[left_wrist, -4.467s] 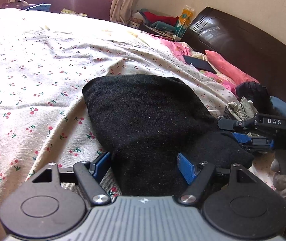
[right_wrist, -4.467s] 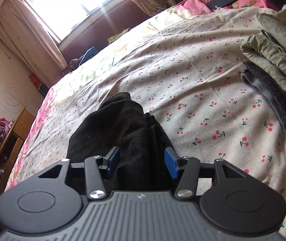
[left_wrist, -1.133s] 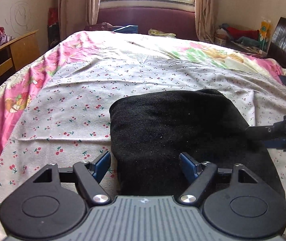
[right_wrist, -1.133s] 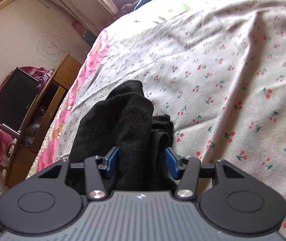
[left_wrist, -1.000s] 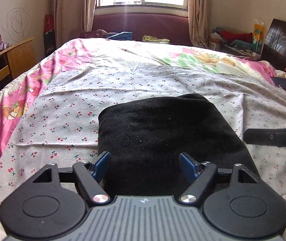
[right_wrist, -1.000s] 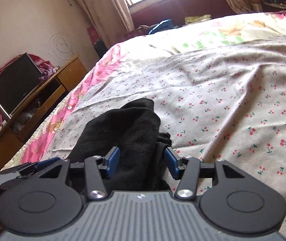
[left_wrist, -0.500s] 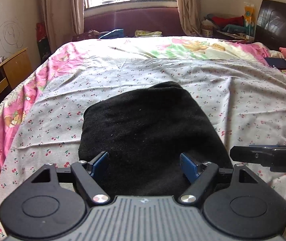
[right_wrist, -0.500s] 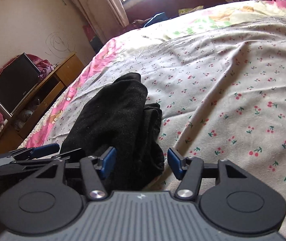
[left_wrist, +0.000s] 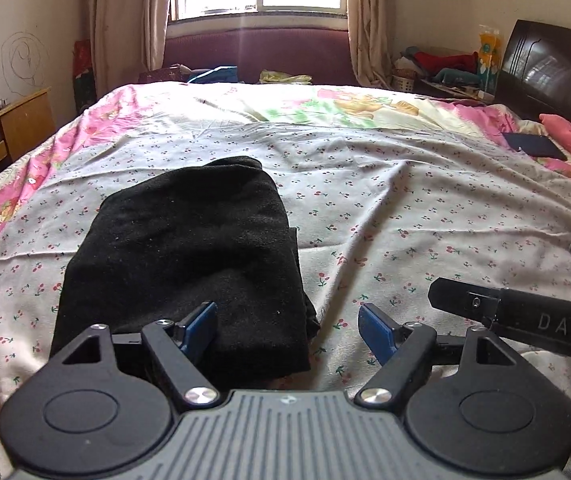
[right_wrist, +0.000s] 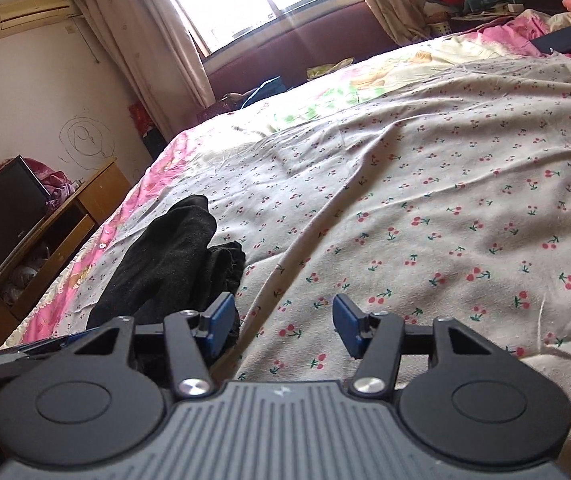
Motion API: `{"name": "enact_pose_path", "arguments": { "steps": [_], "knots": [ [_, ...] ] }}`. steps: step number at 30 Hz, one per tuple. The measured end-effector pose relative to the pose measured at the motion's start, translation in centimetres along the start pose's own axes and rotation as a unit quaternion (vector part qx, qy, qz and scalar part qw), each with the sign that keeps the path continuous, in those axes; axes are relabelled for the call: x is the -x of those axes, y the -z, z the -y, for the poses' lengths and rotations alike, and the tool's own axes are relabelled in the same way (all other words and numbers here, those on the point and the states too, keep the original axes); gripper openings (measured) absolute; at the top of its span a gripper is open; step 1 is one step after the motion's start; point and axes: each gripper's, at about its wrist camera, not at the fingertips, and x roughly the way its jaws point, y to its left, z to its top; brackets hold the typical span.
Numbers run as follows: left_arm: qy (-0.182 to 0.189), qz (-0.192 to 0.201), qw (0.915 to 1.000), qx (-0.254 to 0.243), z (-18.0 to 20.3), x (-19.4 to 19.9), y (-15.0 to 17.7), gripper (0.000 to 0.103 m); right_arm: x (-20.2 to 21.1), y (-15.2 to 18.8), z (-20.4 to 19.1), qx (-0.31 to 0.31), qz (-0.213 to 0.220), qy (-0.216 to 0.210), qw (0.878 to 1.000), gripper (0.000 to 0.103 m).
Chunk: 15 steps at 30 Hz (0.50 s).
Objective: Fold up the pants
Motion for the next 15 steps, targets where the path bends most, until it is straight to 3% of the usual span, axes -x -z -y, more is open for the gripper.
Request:
{"name": "enact_pose_path", "arguments": {
  "steps": [9,15],
  "knots": [
    [-0.045,0.024,0.9979,0.040,-1.7,1.9,-0.1,0.095,-0.7,1.0,-1.0,0.023,-0.019,-0.030,0.999,0.057],
    [-0.064,0.036,0.9968,0.030,-1.8,3.0,0.2,0.102,-0.3,1.2,-1.8,0.042,-0.009,-0.040,0.998,0.057]
  ]
}}
